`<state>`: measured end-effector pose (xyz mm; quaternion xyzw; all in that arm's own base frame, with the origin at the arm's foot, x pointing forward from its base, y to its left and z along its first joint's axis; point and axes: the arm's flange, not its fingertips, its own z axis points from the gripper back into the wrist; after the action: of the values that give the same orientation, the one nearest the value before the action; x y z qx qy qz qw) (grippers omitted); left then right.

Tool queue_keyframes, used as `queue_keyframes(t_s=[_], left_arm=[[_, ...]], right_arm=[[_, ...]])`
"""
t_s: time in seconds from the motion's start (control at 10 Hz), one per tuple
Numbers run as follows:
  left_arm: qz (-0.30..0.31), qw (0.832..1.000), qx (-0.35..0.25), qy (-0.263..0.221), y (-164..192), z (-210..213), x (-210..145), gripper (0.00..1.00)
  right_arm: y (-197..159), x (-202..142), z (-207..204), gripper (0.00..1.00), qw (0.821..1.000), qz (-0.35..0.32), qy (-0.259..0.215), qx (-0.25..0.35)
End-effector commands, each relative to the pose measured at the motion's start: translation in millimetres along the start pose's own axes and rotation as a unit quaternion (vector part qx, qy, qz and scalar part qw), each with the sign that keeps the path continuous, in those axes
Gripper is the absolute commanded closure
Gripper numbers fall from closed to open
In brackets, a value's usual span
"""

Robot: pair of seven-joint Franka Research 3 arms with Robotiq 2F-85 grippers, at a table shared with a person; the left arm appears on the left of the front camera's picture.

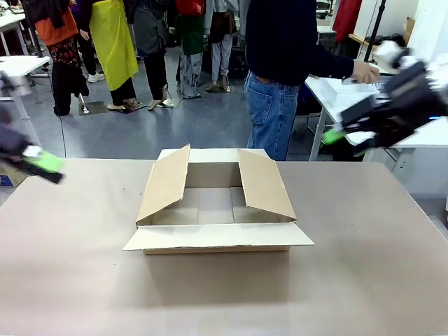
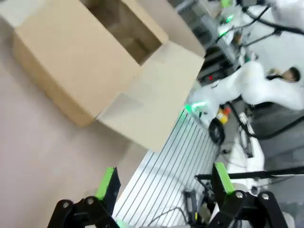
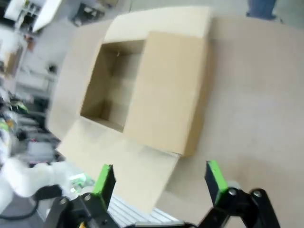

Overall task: Pack the gift set into the box.
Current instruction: Place both hands on the side flaps of the Package Box and spread them outward.

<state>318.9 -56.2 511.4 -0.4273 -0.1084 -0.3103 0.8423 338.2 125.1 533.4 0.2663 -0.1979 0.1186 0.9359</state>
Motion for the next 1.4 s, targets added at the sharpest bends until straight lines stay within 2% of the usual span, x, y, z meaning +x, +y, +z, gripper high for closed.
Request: queue_keyframes(t_s=[0.0, 0.1, 0.2, 0.3, 0.4, 0.5, 0.7, 0.9, 1.1, 1.2, 1.3], left_arm=[[0.045, 0.998, 0.046, 0.002, 17.6, -19.2, 40.6, 0.0], [0.041, 0.999, 0.03, 0.02, 25.3, -13.7, 33.4, 0.0], [0.009, 0.999, 0.026, 0.018, -9.0, -26.7, 26.7, 0.0], [0.009, 0.999, 0.026, 0.018, -9.0, -26.7, 26.7, 0.0], [0.022, 0.999, 0.035, 0.025, 4.2, -38.1, 41.5, 0.0], [0.037, 0.998, 0.05, 0.013, -9.3, -46.9, 47.9, 0.0], [0.088, 0.989, 0.111, 0.036, -29.1, -77.6, 111.3, 0.0], [0.154, 0.967, 0.198, 0.034, -37.4, -111.2, 162.1, 0.0], [0.162, 0.964, 0.173, 0.117, -31.2, -155.2, 175.9, 0.0], [0.131, 0.974, 0.182, 0.024, -45.4, -126.3, 155.8, 0.0], [0.131, 0.974, 0.182, 0.024, -45.4, -126.3, 155.8, 0.0]], right_arm=[[5.2, 10.6, -31.6, 0.0, 1.0, 0.01, -0.002, 0.006], [-8.1, 6.0, -33.3, 0.0, 1.0, -0.012, -0.007, 0.012], [25.6, -1.3, -24.3, 0.0, 1.0, 0.024, 0.006, -0.002], [25.6, -1.3, -24.3, 0.0, 1.0, 0.024, 0.006, -0.002], [25.6, -1.3, -24.3, 0.0, 1.0, 0.024, 0.006, -0.002], [25.6, -1.3, -24.3, 0.0, 1.0, 0.024, 0.006, -0.002], [25.6, -1.3, -24.3, 0.0, 1.0, 0.024, 0.006, -0.002], [25.6, -1.3, -24.3, 0.0, 1.0, 0.024, 0.006, -0.002], [25.6, -1.3, -24.3, 0.0, 1.0, 0.024, 0.006, -0.002], [25.6, -1.3, -24.3, 0.0, 1.0, 0.024, 0.006, -0.002], [25.6, -1.3, -24.3, 0.0, 1.0, 0.024, 0.006, -0.002]])
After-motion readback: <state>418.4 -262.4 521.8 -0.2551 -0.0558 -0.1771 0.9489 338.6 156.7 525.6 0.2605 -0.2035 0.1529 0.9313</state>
